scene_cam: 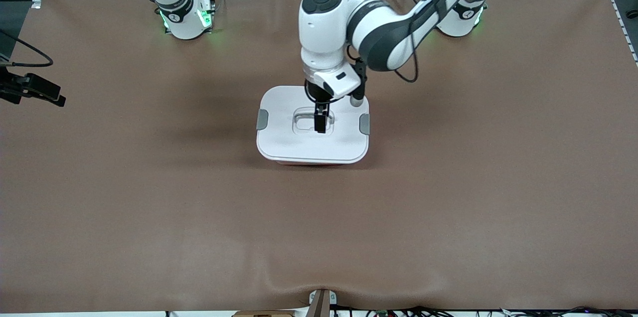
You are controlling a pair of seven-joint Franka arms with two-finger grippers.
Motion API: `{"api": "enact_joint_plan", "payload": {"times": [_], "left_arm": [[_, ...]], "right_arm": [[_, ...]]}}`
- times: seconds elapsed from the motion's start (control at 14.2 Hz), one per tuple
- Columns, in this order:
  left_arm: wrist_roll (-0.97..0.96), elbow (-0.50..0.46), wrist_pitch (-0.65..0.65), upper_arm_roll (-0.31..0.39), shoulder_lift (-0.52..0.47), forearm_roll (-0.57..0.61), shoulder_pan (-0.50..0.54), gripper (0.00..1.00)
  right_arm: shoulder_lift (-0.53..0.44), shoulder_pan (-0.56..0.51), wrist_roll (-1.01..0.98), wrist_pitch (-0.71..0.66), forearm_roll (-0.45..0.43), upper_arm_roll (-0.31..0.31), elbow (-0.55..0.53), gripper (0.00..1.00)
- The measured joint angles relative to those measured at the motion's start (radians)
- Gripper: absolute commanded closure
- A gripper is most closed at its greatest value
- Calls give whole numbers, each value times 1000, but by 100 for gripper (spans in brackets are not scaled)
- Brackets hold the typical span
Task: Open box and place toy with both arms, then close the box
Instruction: 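Open the left gripper and raise it away from the lid handle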
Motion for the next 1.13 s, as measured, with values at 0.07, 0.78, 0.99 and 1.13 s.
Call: {"api": "enact_joint_plan", "payload": {"times": [0.07, 0.78, 0.99, 1.13], "left_arm": [[78, 1, -23, 0, -28, -33, 29, 0], [1046, 3, -268, 1, -227, -298, 435, 0], [1289, 3, -366, 2, -262, -302, 501, 0], [1446, 4, -408, 2, -284, -302, 545, 0]], "right_arm": [[0, 0, 0, 0, 0, 0, 0, 0], [0, 0, 0, -2, 1, 4, 2, 0], [0, 0, 0, -2, 2, 4, 5, 0], [0, 0, 0, -2, 7, 4, 5, 0]]}}
